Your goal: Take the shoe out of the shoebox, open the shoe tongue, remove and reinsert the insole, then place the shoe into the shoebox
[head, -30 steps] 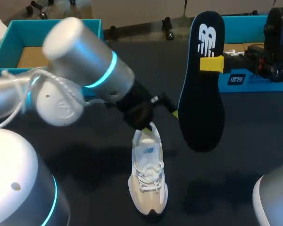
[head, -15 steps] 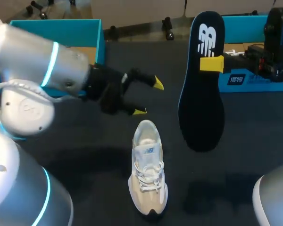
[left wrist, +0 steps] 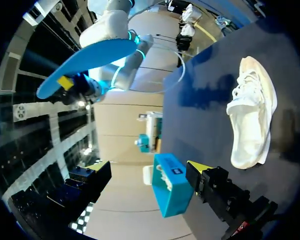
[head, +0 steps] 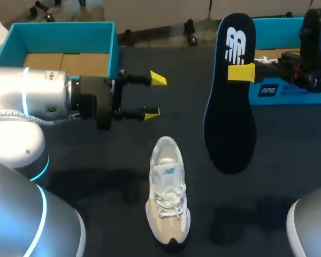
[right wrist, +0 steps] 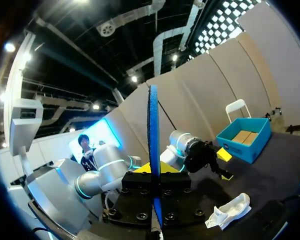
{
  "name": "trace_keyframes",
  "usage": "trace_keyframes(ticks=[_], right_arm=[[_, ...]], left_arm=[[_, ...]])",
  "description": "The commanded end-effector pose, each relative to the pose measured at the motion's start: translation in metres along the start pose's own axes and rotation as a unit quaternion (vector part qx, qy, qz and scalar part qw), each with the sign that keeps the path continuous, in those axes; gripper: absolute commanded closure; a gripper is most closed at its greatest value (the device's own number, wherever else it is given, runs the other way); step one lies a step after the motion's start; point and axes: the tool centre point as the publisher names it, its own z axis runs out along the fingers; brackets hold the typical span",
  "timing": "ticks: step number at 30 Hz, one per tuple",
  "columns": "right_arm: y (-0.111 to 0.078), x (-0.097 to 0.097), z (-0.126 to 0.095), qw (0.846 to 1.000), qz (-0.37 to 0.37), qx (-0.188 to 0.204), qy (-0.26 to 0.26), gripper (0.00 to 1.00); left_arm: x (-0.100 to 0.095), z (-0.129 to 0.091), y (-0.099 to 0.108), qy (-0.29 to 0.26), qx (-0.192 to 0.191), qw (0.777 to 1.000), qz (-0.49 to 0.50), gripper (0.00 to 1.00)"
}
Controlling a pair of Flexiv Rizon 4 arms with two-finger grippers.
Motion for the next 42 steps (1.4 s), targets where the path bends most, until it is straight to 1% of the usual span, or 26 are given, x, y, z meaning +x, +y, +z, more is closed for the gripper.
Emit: trace_keyframes(ticks=[1,3,5,6,8,9,11,12,13,30,32,33,34,36,37,39,40,42], right_arm=[[0.014,-0.030,0.000,0.999,0.023,0.013,0.028,1.00],[0.017,-0.041,-0.004,0.999,0.030,0.010,0.037,1.00],[0.019,-0.053,-0.008,0.998,0.046,0.021,0.042,1.00],[0.021,-0.059,-0.009,0.997,0.050,0.020,0.047,1.00],[0.025,-0.073,-0.012,0.996,0.071,0.036,0.050,1.00],[0.027,-0.079,-0.013,0.995,0.074,0.034,0.054,1.00],[0.029,-0.089,-0.014,0.994,0.089,0.039,0.058,1.00],[0.030,-0.097,-0.014,0.992,0.103,0.032,0.063,1.00],[0.030,-0.102,-0.014,0.991,0.110,0.034,0.063,1.00],[0.030,-0.102,-0.014,0.991,0.110,0.034,0.063,1.00],[0.037,-0.118,-0.015,0.988,0.134,0.042,0.066,1.00],[0.041,-0.129,-0.017,0.985,0.150,0.040,0.080,1.00],[0.044,-0.134,-0.018,0.983,0.157,0.044,0.082,1.00],[0.049,-0.153,-0.023,0.976,0.195,0.050,0.086,1.00],[0.050,-0.158,-0.025,0.974,0.204,0.050,0.086,1.00],[0.050,-0.177,-0.031,0.966,0.240,0.058,0.076,1.00],[0.049,-0.184,-0.035,0.966,0.244,0.054,0.072,1.00],[0.047,-0.195,-0.038,0.960,0.265,0.063,0.067,1.00]], left_arm=[[-0.001,-0.008,0.000,-0.073,0.002,0.997,0.009,0.00],[-0.005,-0.011,0.001,-0.084,0.005,0.996,0.015,0.00],[-0.010,-0.013,0.003,-0.092,0.007,0.996,0.018,0.00],[-0.012,-0.014,0.003,-0.095,0.006,0.995,0.020,0.00],[-0.016,-0.015,0.005,-0.097,0.012,0.995,0.025,0.00],[-0.019,-0.016,0.006,-0.098,0.014,0.995,0.030,0.00],[-0.019,-0.016,0.006,-0.098,0.014,0.995,0.030,0.00],[-0.019,-0.016,0.006,-0.098,0.014,0.995,0.030,0.00],[-0.019,-0.016,0.006,-0.098,0.014,0.995,0.030,0.00],[-0.019,-0.016,0.006,-0.098,0.014,0.995,0.030,0.00],[-0.019,-0.016,0.006,-0.098,0.014,0.995,0.030,0.00],[-0.019,-0.016,0.006,-0.098,0.014,0.995,0.030,0.00],[-0.019,-0.016,0.006,-0.098,0.014,0.995,0.030,0.00],[-0.019,-0.016,0.006,-0.098,0.014,0.995,0.030,0.00],[-0.019,-0.016,0.006,-0.098,0.014,0.995,0.030,0.00],[-0.019,-0.016,0.006,-0.098,0.014,0.995,0.030,0.00],[-0.019,-0.016,0.006,-0.098,0.014,0.995,0.030,0.00],[-0.019,-0.016,0.006,-0.098,0.014,0.995,0.030,0.00]])
